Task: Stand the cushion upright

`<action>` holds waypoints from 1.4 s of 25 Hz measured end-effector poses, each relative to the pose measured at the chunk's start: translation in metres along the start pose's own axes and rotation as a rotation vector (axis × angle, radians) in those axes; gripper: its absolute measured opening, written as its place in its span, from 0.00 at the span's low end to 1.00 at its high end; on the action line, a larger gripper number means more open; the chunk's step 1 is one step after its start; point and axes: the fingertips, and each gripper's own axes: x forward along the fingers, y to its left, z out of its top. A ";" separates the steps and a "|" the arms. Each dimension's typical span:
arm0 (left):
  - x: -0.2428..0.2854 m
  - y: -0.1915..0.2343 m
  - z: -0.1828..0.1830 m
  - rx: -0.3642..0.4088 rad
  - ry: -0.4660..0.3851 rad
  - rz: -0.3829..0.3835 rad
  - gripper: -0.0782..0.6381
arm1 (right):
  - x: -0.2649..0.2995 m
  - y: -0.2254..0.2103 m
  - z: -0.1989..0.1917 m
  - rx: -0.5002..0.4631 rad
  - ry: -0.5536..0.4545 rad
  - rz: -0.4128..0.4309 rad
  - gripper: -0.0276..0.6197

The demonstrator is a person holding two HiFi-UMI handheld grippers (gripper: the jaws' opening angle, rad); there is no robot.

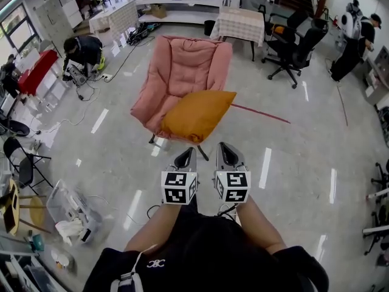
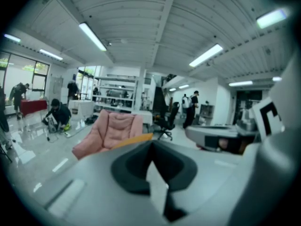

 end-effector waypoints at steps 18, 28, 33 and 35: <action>0.117 0.066 0.057 -0.019 -0.039 -0.047 0.10 | 0.127 -0.041 0.027 -0.018 0.025 -0.035 0.04; 0.187 0.129 0.083 -0.044 -0.013 -0.053 0.10 | 0.220 -0.043 0.047 -0.041 0.048 -0.021 0.04; 0.222 0.166 0.094 -0.063 0.000 -0.059 0.10 | 0.267 -0.044 0.052 -0.044 0.078 -0.028 0.04; 0.233 0.177 0.095 -0.071 0.005 -0.062 0.10 | 0.282 -0.045 0.051 -0.047 0.092 -0.031 0.04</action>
